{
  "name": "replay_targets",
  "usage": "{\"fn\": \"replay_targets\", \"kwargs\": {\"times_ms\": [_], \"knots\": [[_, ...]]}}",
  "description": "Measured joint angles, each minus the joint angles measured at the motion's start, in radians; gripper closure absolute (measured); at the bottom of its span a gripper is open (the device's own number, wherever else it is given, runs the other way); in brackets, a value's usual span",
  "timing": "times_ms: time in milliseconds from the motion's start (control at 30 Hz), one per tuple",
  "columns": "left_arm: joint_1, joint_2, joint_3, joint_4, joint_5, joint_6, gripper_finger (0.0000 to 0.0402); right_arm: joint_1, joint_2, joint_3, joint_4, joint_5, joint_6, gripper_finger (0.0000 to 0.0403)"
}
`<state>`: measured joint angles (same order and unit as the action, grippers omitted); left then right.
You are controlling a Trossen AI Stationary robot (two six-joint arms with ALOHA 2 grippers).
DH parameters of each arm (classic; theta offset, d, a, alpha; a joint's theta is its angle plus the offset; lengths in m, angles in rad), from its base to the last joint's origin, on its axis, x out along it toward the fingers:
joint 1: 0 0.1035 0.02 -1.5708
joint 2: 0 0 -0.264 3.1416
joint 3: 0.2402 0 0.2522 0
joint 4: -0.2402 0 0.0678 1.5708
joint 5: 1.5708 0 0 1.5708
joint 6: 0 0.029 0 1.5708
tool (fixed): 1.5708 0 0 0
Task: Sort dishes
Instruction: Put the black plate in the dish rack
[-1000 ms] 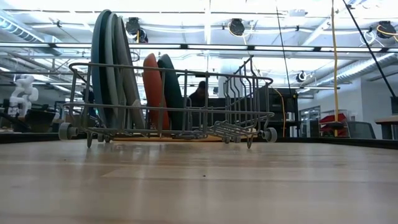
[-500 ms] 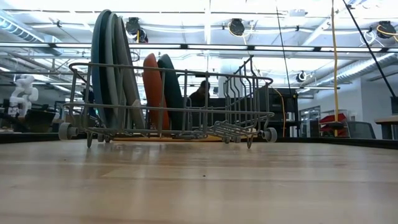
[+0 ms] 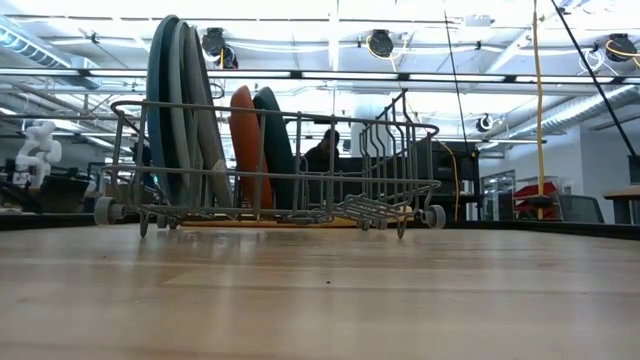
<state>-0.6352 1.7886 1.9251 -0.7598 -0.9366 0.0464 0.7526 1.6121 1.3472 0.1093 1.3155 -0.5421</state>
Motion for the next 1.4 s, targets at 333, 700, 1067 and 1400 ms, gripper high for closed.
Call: {"fn": "replay_targets", "kwargs": {"times_ms": [333,700,1067,1400], "knots": [[0.205,-0.192,0.0,-0.377,0.514,0.139,0.039,0.026,-0.037,0.0,-0.014,-0.013,0.1,0.0403],[0.404,-0.348,0.0,-0.439,1.097,0.555,0.039,-0.011,-0.102,0.0,-0.006,-0.111,0.31,0.031],[0.499,-0.385,0.0,-0.427,1.525,0.717,0.039,-0.096,-0.181,0.0,0.227,-0.474,0.183,0.0145],[0.499,-0.368,0.0,-0.366,1.604,0.729,0.039,-0.25,-0.188,0.004,0.284,-0.934,0.327,0.0155]]}}
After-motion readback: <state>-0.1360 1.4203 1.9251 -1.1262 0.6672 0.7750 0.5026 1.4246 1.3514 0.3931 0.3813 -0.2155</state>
